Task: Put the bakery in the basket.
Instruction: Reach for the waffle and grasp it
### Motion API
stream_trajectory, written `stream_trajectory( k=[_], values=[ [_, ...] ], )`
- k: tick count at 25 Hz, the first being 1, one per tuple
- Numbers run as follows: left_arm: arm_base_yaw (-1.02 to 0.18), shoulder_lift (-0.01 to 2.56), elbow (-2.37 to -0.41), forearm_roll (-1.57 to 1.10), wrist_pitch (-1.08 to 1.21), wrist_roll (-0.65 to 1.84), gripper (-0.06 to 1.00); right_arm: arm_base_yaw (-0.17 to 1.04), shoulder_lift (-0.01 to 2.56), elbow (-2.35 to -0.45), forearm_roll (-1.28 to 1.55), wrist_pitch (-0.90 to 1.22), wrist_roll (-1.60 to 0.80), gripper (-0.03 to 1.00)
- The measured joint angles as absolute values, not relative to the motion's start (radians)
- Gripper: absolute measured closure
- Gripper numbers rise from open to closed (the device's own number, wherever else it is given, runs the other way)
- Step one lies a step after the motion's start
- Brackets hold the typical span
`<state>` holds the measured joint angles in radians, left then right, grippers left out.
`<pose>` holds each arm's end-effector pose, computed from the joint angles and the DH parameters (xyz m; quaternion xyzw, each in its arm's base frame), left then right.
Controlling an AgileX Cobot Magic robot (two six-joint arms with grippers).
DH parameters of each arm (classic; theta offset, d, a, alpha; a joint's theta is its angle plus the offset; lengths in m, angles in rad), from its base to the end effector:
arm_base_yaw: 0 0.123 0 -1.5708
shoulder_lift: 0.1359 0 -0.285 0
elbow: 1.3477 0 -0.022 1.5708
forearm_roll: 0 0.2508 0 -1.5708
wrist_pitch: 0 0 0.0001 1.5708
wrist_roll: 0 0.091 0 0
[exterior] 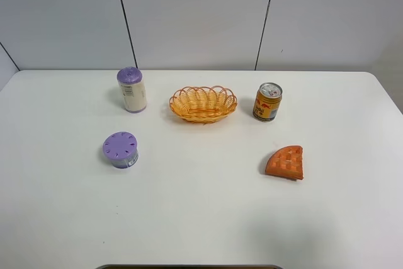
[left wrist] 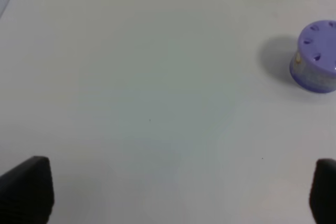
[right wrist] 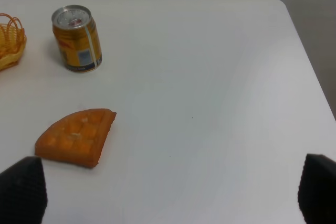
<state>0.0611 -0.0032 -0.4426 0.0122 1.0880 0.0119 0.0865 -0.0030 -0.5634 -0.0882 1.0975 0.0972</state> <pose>-0.0004 0.0010 0.2591 -0.0216 0.8735 0.0238 0.4858 -0.0141 -0.0084 0.2918 0.0085 0.8446 0.0052 0.5354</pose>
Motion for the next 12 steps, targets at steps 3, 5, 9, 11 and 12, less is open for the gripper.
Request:
stream_trajectory(
  k=[3,5,9,11,12],
  values=[
    [0.061,-0.003,-0.443,0.012,1.088,0.012,-0.05,0.087,0.013,-0.567,-0.08,1.097,0.097,0.02],
    [0.061,-0.003,-0.443,0.012,1.088,0.012,-0.05,0.087,0.065,-0.586,-0.08,1.097,0.097,0.02],
    [0.061,-0.003,-0.443,0.012,1.088,0.012,-0.05,0.087,0.236,-0.662,-0.078,1.097,0.097,0.02],
    [0.061,-0.003,-0.443,0.012,1.088,0.012,-0.05,0.087,0.34,-0.71,-0.073,1.1,0.097,0.02],
    [0.061,-0.003,-0.443,0.012,1.088,0.012,-0.05,0.087,0.384,-0.731,-0.065,1.103,0.097,0.02]
  ],
)
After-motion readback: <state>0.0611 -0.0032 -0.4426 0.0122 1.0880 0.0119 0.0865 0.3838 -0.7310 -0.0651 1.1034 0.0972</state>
